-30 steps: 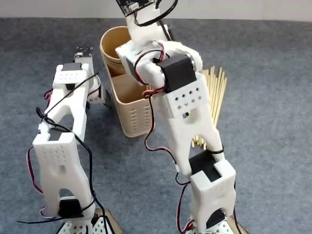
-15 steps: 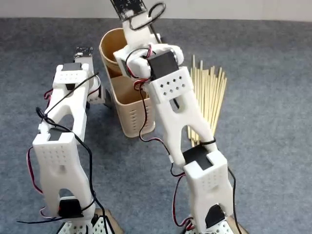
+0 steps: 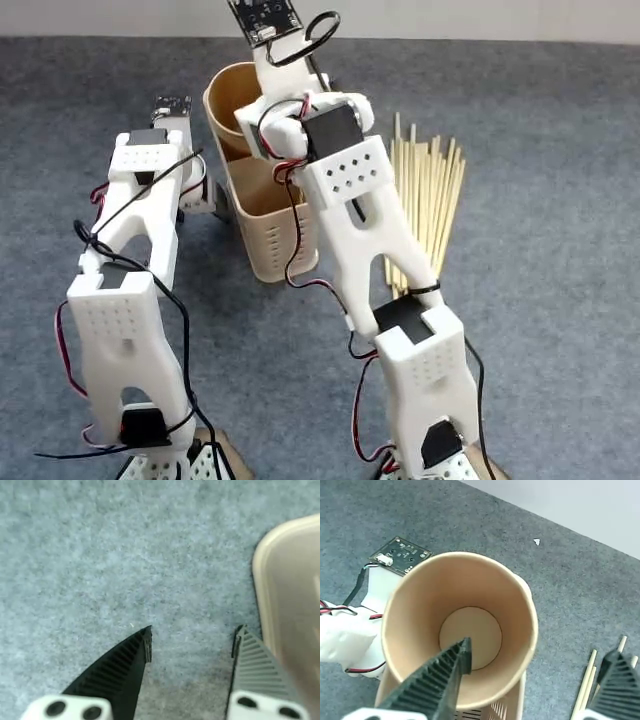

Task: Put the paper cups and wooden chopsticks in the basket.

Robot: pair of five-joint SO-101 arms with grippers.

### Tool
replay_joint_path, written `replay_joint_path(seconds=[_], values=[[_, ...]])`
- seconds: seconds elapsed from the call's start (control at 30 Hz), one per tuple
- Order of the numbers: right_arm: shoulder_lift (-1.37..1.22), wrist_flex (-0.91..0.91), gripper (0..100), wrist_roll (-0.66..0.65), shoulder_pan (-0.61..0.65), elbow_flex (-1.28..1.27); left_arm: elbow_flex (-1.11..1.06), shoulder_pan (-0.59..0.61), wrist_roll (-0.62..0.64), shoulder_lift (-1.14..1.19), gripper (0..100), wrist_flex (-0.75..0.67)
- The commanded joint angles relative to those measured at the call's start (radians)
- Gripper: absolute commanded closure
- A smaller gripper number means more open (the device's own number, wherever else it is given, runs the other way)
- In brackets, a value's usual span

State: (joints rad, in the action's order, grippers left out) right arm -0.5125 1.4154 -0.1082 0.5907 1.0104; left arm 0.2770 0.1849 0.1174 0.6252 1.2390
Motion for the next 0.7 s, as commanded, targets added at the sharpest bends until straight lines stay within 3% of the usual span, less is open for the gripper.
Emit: replay_joint_path(seconds=[0.0, 0.23, 0.5, 0.67], values=[[0.030, 0.010, 61.3, -0.011, 0.005, 0.053, 0.028, -0.033, -0.015, -0.007, 74, -0.005], [0.189, 0.160, 61.3, -0.011, 0.010, 0.312, 0.030, -0.038, -0.012, -0.007, 74, -0.008], [0.418, 0.335, 61.3, -0.011, 0.002, 0.334, 0.039, -0.039, -0.011, -0.005, 74, -0.017], [0.529, 0.349, 61.3, -0.011, -0.205, 0.140, 0.088, -0.058, -0.011, -0.005, 74, -0.035]])
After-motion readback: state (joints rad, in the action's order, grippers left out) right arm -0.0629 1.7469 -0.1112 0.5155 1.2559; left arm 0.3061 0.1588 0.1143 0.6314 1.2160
